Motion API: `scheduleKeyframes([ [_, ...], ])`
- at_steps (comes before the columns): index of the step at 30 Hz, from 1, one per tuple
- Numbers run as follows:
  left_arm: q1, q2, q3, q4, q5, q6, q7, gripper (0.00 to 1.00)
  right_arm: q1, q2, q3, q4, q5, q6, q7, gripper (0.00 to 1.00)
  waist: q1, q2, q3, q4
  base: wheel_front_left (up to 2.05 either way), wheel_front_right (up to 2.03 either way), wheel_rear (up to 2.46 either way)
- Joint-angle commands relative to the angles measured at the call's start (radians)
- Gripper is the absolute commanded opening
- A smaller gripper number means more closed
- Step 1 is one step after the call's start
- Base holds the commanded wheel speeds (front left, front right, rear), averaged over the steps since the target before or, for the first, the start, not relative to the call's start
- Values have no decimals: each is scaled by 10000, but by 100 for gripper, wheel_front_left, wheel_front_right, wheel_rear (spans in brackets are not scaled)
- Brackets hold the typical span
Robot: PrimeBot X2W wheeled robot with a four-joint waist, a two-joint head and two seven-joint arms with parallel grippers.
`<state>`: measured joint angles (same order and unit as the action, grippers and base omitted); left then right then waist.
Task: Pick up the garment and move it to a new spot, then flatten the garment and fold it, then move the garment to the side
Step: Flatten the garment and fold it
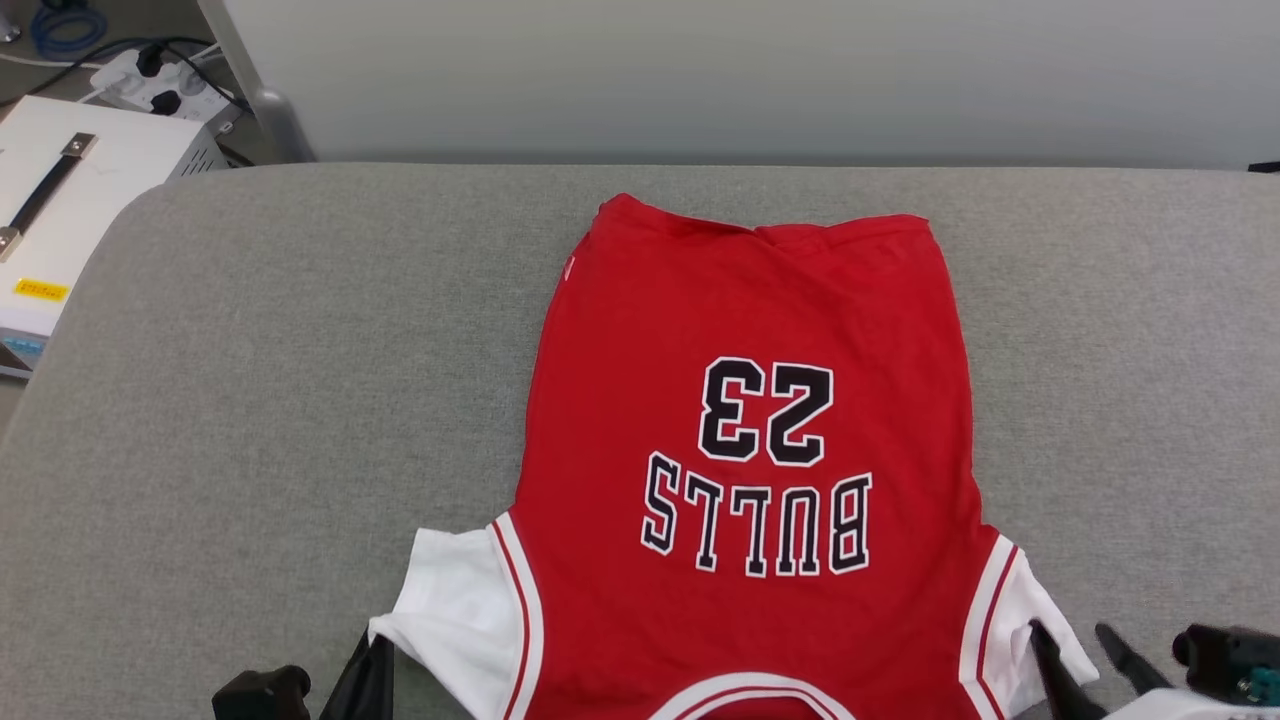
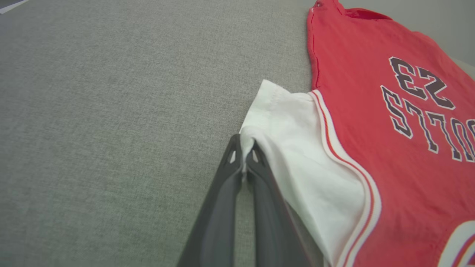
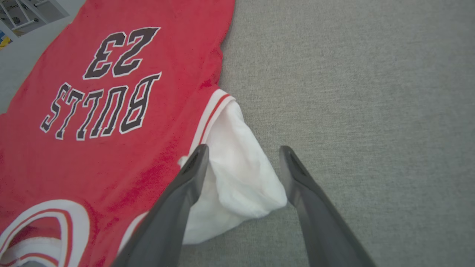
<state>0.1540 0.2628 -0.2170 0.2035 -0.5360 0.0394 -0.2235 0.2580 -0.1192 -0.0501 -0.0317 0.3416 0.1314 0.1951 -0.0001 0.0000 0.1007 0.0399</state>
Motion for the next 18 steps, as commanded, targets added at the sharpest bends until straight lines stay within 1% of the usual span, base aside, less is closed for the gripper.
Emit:
scheduleKeyframes([
  [1,-326,-79,-10,-140,102,19,-102,0,-445,73,-230,-252,-80,-7,-340,100,1,0,279,193,0,0,0],
  [5,-840,-202,-222,-387,334,-134,-202,0,-988,197,-1017,-520,-243,-7,-686,100,1,0,672,710,0,0,0],
  [8,-1268,-343,-374,-533,510,-234,-261,0,-1630,195,-1494,-489,-255,-7,-526,100,1,0,1010,1046,0,0,0],
  [10,-1529,-442,-426,-636,615,-257,-294,0,-2326,74,-1803,-320,-225,-7,-279,100,1,0,1292,1224,0,0,0],
  [13,-1826,-609,-463,-795,728,-277,-330,0,-3646,-343,-1879,311,-66,-7,253,100,1,0,1711,1424,0,0,0],
  [18,-2352,-990,-637,-992,857,-487,-363,0,-6083,-1375,-1687,1975,264,-7,1135,100,1,0,2495,1927,0,0,0],
])
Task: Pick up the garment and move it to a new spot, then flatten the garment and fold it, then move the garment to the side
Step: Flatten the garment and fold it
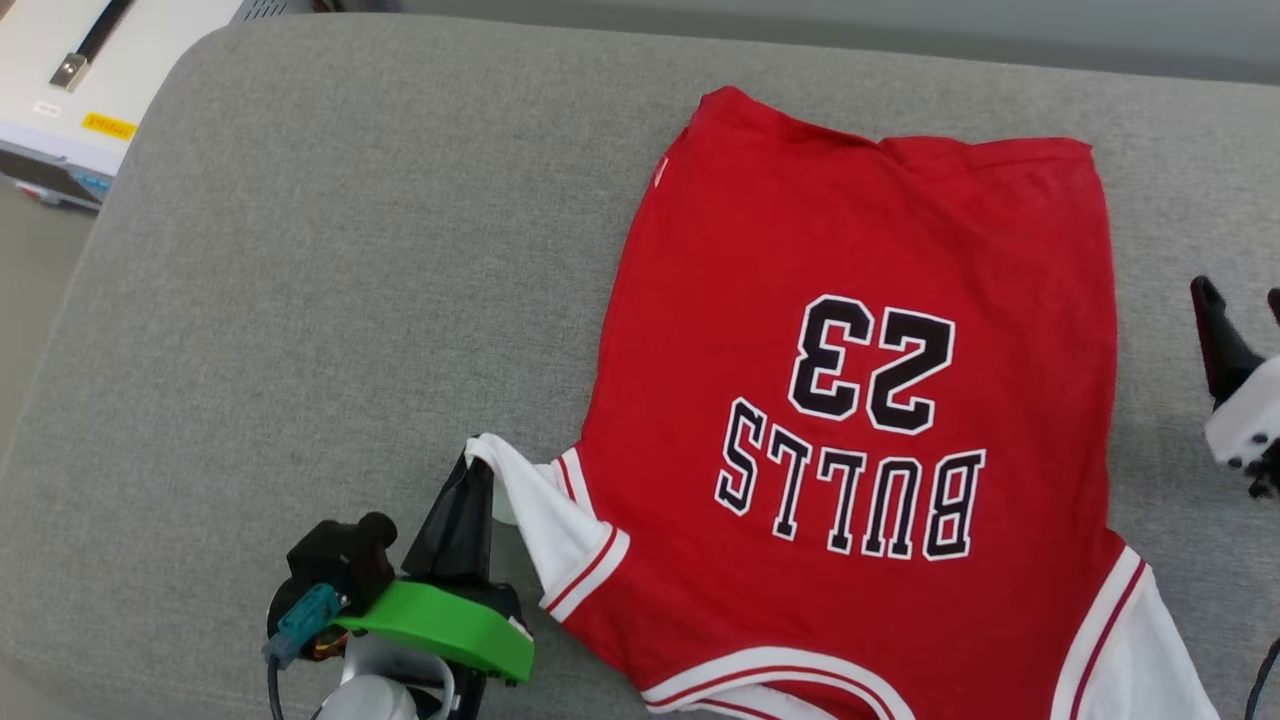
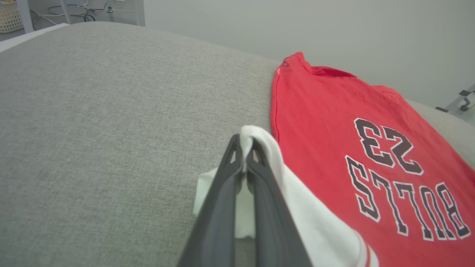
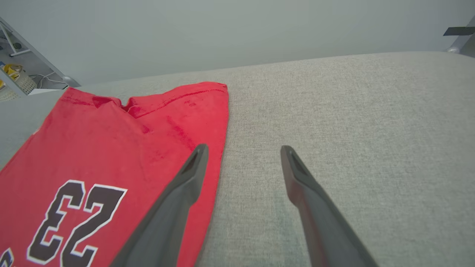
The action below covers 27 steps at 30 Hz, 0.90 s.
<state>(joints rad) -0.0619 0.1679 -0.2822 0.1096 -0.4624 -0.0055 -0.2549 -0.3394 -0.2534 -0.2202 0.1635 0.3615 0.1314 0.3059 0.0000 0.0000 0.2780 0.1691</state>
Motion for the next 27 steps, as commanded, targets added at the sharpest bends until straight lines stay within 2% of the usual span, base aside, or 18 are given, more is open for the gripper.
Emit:
scheduleKeyframes([
  [1,-327,-118,-18,-47,142,-107,-53,0,-625,-267,105,421,101,-7,267,100,0,0,875,750,0,0,0],
  [5,-764,-384,-21,-17,226,-323,-63,0,-2486,-909,412,1912,261,-7,1231,100,0,0,1368,1087,0,0,0],
  [13,-1268,-818,9,32,420,-713,-66,0,-5217,-1420,810,4527,-257,-7,2597,100,0,0,1932,1586,0,0,0],
  [20,-1500,-1015,-2,49,592,-939,-67,0,-6057,-1671,1051,6427,-746,-7,3279,100,0,0,2158,1829,0,0,0],
  [23,-1445,-1058,88,28,662,-986,-67,0,-5880,-1627,1395,7191,-819,-7,4179,100,0,0,2154,1790,0,0,0],
  [24,-1420,-1071,114,30,689,-999,-67,0,-5804,-1608,1412,7446,-790,-7,4553,51,0,0,2131,1778,0,0,0],
  [26,-1377,-1090,161,33,732,-1020,-67,0,-5740,-1573,1492,7671,-785,-7,4936,0,0,0,2093,1750,0,0,0],
  [27,-1359,-1097,179,37,749,-1028,-68,0,-5730,-1570,1528,7696,-768,-7,4994,0,0,0,2075,1739,0,0,0],
])
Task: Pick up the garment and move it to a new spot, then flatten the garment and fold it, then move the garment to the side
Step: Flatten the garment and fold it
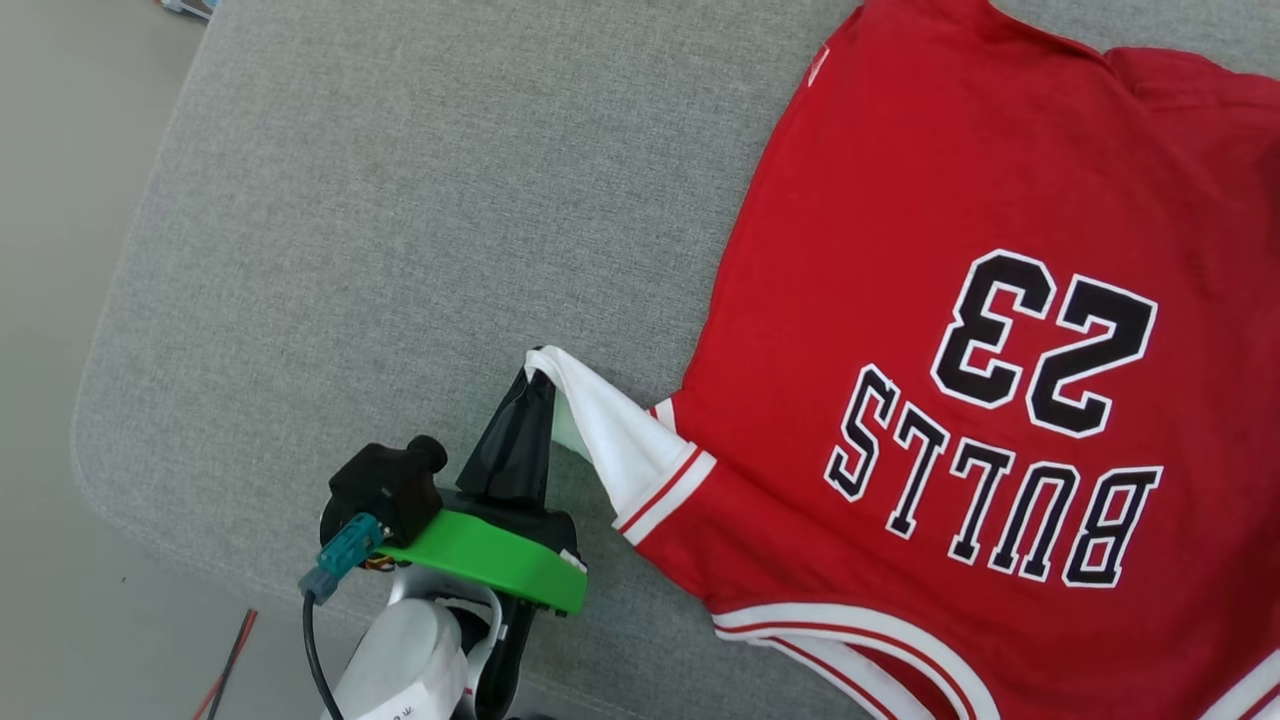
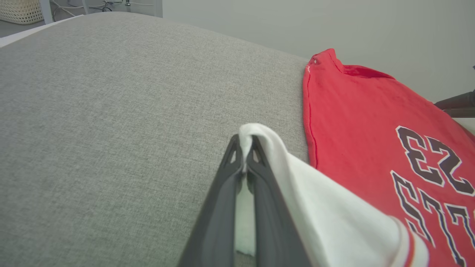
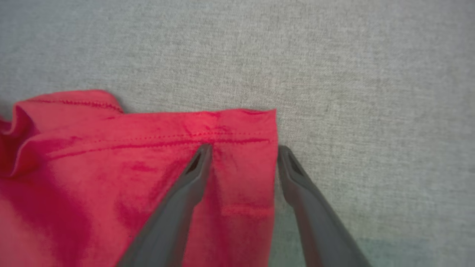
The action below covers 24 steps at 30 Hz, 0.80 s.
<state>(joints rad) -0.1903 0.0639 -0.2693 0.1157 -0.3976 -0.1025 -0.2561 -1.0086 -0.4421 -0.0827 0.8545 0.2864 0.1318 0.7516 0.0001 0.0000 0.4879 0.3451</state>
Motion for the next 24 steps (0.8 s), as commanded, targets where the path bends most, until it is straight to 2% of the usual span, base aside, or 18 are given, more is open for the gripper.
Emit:
scheduleKeyframes([
  [1,-61,-65,74,-18,119,-68,-56,0,946,328,137,762,63,-11,496,0,-1,0,-48,-37,0,0,0],
  [8,127,-79,339,106,279,-117,-56,0,655,-12,330,141,313,-11,-98,0,-1,0,-634,-324,0,0,0],
  [14,587,63,718,229,415,-93,-56,0,1206,-653,832,-1135,743,-11,-354,0,-1,0,-1601,-975,0,0,0],
  [19,998,211,930,332,437,-23,-56,0,2672,-1201,603,-2455,1345,-11,-202,0,-1,0,-2291,-1633,0,0,0],
  [24,1292,405,1028,404,437,58,-30,0,4918,-1223,-410,-3959,1664,-11,-160,0,-1,0,-2840,-2198,0,0,0],
])
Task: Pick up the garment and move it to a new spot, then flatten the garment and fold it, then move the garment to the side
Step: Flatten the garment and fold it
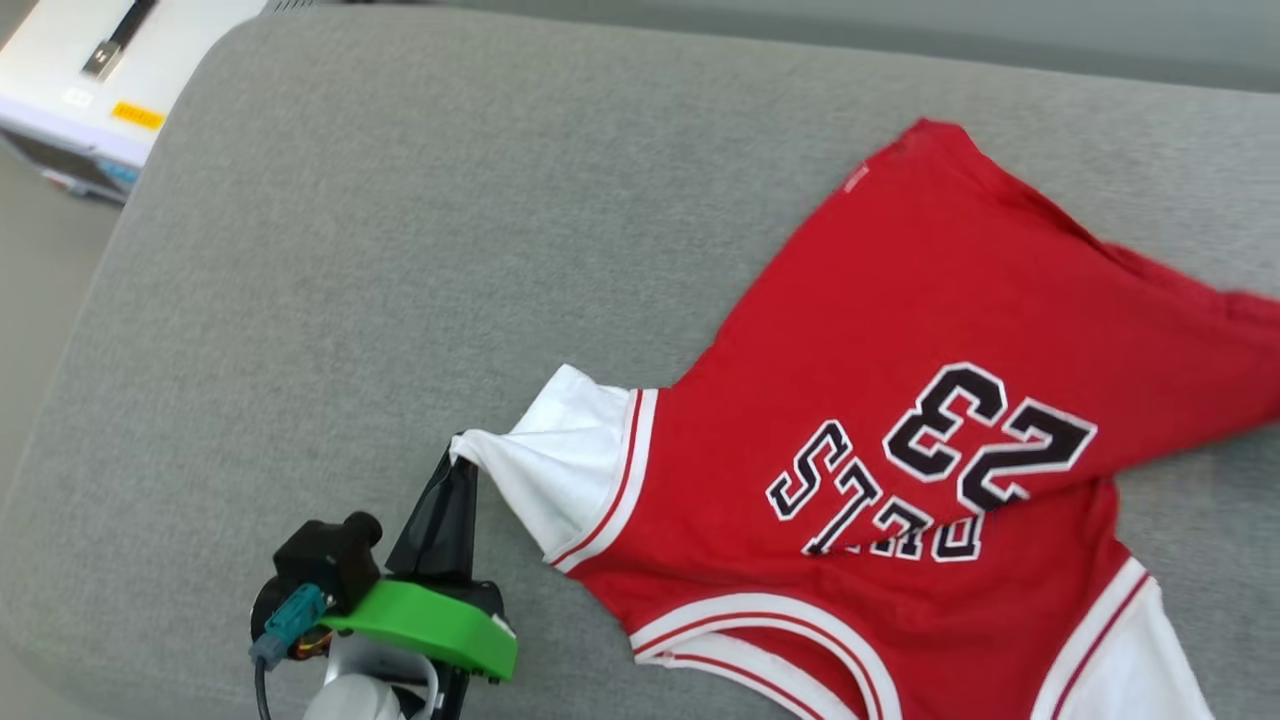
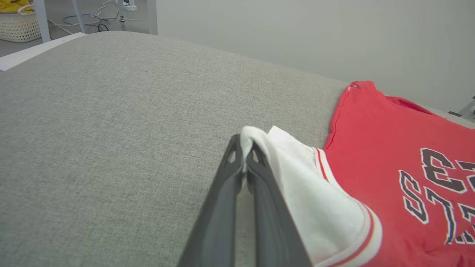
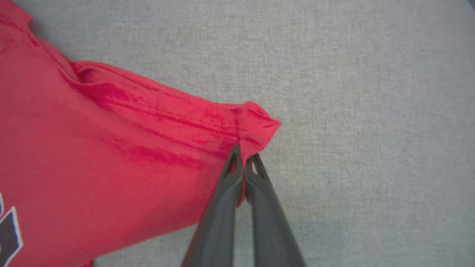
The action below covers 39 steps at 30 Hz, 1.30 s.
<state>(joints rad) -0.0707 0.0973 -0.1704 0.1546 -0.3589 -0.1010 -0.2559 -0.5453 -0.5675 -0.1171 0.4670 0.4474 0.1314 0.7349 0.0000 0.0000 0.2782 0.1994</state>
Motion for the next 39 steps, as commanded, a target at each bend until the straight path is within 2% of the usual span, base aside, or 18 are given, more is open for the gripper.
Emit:
scheduleKeyframes([
  [1,173,114,74,8,40,80,-14,0,871,119,-352,-484,64,-7,2,0,0,0,-859,-865,0,0,0],
  [5,460,293,171,-77,7,186,136,0,3101,832,-1552,-1929,-44,-7,109,0,0,0,-1188,-1273,0,0,0],
  [13,837,576,244,-288,-65,309,518,0,6682,3310,-3094,-4245,-362,-7,540,0,0,0,-1507,-1739,0,0,0],
  [16,873,597,204,-312,-90,318,591,0,7590,4352,-3294,-4470,-383,-7,583,0,0,0,-1501,-1762,0,0,0],
  [18,882,591,189,-303,-107,359,653,0,7968,4768,-3286,-4346,-274,-7,518,0,0,0,-1469,-1769,0,0,0],
  [22,881,583,184,-308,-144,448,742,0,8132,5087,-3087,-3935,95,-7,-101,2,0,0,-1402,-1805,0,0,0],
  [23,878,586,177,-311,-149,457,752,0,8083,5111,-3064,-3864,182,-7,-371,47,0,0,-1393,-1812,0,0,0],
  [24,874,588,164,-318,-151,467,765,0,8006,5127,-3016,-3829,186,-7,-814,100,0,0,-1382,-1815,0,0,0],
  [25,867,591,154,-326,-154,472,775,0,7949,5133,-2976,-3832,122,-7,-1209,100,0,0,-1372,-1815,0,0,0],
  [26,827,614,120,-344,-161,481,812,0,7625,5125,-2919,-3848,-13,-7,-2596,100,0,0,-1352,-1806,0,0,0],
  [32,706,617,93,-337,-175,563,844,0,6633,4931,-2899,-3781,-237,-7,-5309,100,0,0,-1333,-1715,0,0,0],
  [35,611,592,62,-331,-189,575,818,0,5972,4690,-2626,-3520,-380,-7,-6279,100,0,0,-1301,-1637,0,0,0],
  [39,384,521,-57,-306,-195,538,786,0,4959,4204,-2003,-2752,-384,-7,-6479,100,0,0,-1164,-1446,0,0,0],
])
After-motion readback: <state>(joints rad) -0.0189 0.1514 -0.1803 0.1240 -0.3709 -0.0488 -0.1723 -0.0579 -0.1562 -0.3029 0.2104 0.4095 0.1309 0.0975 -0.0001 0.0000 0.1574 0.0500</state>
